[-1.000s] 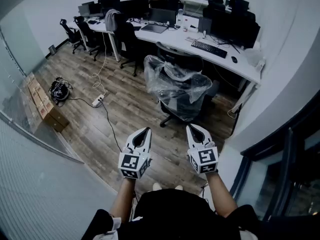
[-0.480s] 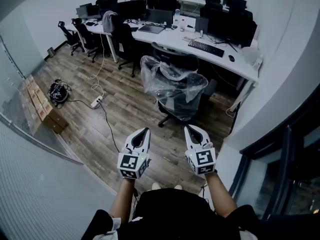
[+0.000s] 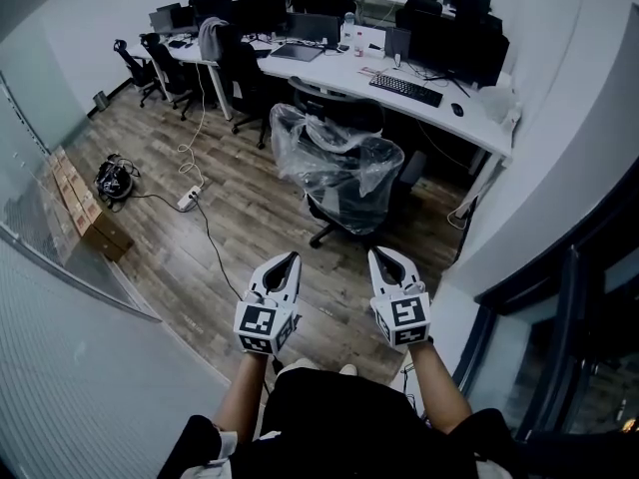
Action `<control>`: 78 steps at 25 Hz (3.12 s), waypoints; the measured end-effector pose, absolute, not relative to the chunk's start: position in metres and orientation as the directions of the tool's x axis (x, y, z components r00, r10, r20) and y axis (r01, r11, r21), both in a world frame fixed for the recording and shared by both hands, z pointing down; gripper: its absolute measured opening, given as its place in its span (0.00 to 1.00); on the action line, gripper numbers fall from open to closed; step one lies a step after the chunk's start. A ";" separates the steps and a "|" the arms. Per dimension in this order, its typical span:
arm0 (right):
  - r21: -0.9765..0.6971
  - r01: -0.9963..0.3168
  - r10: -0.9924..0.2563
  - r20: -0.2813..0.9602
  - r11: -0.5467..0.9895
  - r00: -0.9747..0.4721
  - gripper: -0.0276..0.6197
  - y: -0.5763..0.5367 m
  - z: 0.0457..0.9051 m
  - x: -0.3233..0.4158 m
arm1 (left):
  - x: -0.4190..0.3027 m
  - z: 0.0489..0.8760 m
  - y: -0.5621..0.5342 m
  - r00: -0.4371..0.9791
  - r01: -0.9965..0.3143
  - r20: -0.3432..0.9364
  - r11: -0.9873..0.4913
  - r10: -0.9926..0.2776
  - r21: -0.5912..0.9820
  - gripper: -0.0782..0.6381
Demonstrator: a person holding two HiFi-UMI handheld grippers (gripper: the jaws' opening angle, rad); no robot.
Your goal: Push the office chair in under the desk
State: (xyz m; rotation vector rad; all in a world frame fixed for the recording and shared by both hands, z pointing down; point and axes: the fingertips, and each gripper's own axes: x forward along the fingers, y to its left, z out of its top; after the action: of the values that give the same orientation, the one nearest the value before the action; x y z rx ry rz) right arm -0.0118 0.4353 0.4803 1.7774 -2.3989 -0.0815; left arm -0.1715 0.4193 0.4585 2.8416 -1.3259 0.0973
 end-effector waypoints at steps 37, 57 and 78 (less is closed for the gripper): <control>0.169 -0.958 -0.969 0.132 0.230 -0.210 0.08 0.185 0.483 -0.051 | -0.212 0.459 0.153 0.683 -0.730 0.071 -0.684 -0.727 0.013 0.13; 0.222 -0.974 -0.983 0.185 0.039 0.003 0.08 0.069 0.487 -0.103 | -0.260 0.471 0.000 0.826 -0.560 0.084 -0.828 -0.557 0.017 0.13; 0.307 -0.951 -0.954 0.274 -0.030 0.118 0.08 0.047 0.503 -0.030 | -0.189 0.482 -0.055 0.889 -0.400 0.176 -0.904 -0.422 -0.149 0.13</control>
State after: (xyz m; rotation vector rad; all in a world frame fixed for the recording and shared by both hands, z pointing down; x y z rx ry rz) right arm -0.0302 0.0469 0.5030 1.9946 -1.8457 -0.0098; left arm -0.1893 -0.0546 0.4820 3.1591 -0.6896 0.3348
